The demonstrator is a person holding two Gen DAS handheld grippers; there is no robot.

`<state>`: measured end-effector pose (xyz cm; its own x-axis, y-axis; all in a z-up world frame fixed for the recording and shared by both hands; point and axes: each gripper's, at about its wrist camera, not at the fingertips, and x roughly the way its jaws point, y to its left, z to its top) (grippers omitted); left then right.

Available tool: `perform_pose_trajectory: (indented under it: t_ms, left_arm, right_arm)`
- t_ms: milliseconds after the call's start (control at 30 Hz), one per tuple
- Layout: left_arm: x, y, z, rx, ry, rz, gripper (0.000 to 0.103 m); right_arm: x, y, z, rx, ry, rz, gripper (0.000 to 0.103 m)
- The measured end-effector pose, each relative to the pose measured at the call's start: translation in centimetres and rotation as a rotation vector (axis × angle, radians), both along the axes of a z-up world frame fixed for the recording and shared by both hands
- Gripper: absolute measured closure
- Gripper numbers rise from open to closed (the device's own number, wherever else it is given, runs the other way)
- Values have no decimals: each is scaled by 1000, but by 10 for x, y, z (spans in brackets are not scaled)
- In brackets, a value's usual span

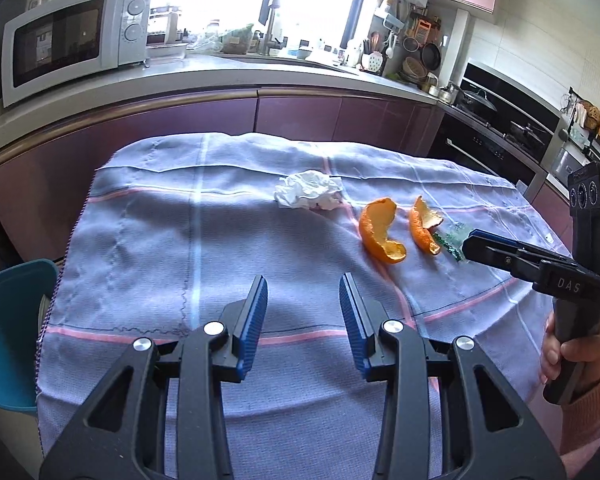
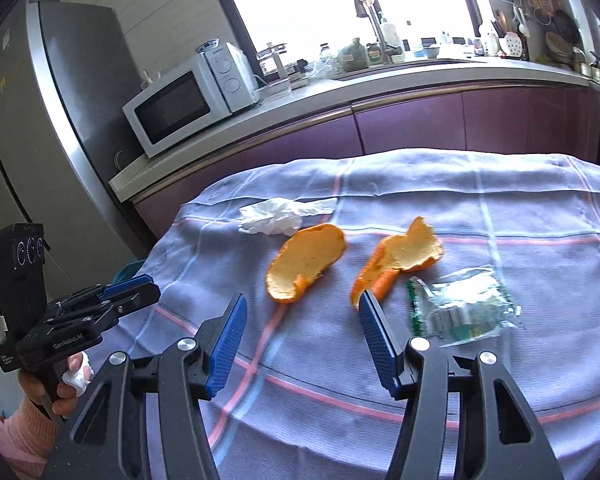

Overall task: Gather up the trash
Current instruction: 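Move both open tools back over the table toward the orange peels and wrapper, then grasp an orange peel with the left gripper while the right gripper grasps the plastic wrapper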

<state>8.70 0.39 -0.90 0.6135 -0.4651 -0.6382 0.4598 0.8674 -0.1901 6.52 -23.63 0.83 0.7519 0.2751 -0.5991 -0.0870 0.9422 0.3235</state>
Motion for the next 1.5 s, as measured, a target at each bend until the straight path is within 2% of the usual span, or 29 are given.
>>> perform_pose_trajectory:
  t_ms: [267, 433, 567, 667, 1133, 1433, 1500]
  left_arm:
    - [9, -39, -2, -4, 21, -70, 66]
    - [18, -57, -6, -1, 43, -85, 66]
    - [28, -67, -9, -6, 67, -86, 66]
    - [36, -74, -12, -10, 93, -89, 66]
    - [64, -105, -29, 26, 159, -98, 69]
    - [68, -111, -37, 33, 181, -91, 90]
    - [66, -111, -38, 31, 179, -89, 93]
  right_arm:
    - [-5, -53, -7, -5, 10, -148, 47]
    - [-5, -74, -16, 9, 38, -194, 47]
    - [0, -84, -23, 33, 64, -203, 47]
    - [5, -89, -28, 66, 79, -195, 39]
    - [20, -89, -35, 115, 118, -148, 39]
    - [22, -88, -38, 122, 131, -126, 68]
    - [21, -88, -38, 125, 129, -123, 80]
